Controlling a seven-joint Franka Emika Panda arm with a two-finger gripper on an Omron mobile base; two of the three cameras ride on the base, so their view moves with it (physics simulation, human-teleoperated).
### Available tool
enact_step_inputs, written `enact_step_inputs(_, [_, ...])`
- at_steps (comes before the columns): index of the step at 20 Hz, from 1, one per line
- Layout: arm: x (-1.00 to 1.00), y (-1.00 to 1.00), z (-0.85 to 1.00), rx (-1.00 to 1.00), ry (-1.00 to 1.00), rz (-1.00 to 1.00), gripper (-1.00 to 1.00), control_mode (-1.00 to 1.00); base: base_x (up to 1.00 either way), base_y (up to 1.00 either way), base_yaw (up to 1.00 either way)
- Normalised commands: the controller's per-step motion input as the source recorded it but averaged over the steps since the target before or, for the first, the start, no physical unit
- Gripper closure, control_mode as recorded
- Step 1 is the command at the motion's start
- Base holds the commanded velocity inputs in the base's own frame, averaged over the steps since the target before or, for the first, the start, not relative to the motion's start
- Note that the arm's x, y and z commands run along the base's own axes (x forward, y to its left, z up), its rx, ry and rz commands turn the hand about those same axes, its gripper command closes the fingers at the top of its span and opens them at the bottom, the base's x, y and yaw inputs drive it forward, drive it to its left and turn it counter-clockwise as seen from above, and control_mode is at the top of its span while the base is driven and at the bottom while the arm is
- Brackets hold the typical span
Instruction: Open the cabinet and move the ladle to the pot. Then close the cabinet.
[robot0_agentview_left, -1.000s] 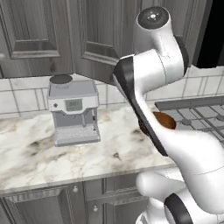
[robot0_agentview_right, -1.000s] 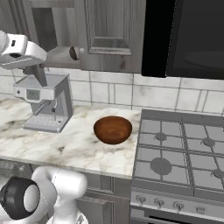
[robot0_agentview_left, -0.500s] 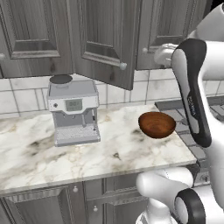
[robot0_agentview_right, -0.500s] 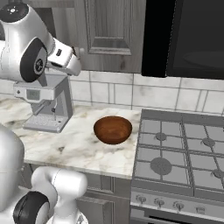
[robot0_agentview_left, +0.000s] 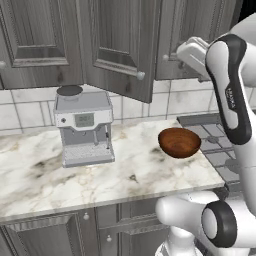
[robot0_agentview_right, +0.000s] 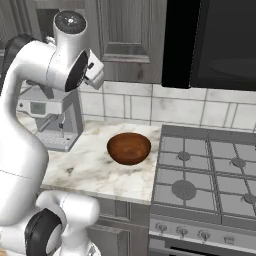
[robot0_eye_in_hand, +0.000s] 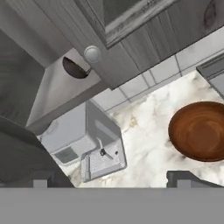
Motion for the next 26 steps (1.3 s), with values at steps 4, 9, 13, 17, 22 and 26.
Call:
enact_step_inputs(4, [0.76, 0.13, -0.13, 0.29, 0.04, 0.0, -1.0, -1.0, 0.0, 0.0, 0.0])
enact_step_inputs(9, [0.54, 0.47, -0.16, 0.21, 0.06, 0.0, -1.0, -1.0, 0.0, 0.0, 0.0])
enact_step_inputs(13, [0.48, 0.53, -0.01, 0.18, 0.03, 0.0, -1.0, -1.0, 0.0, 0.0, 0.0])
enact_step_inputs(17, [0.45, 0.49, 0.0, 0.15, 0.01, 0.0, -1.0, -1.0, 0.0, 0.0, 0.0])
enact_step_inputs(22, [0.17, 0.51, 0.0, 0.11, 0.0, 0.02, -1.0, -1.0, 0.0, 0.0, 0.0])
enact_step_inputs(26, [-0.05, 0.48, 0.0, 0.1, 0.0, 0.04, -1.0, -1.0, 0.0, 0.0, 0.0])
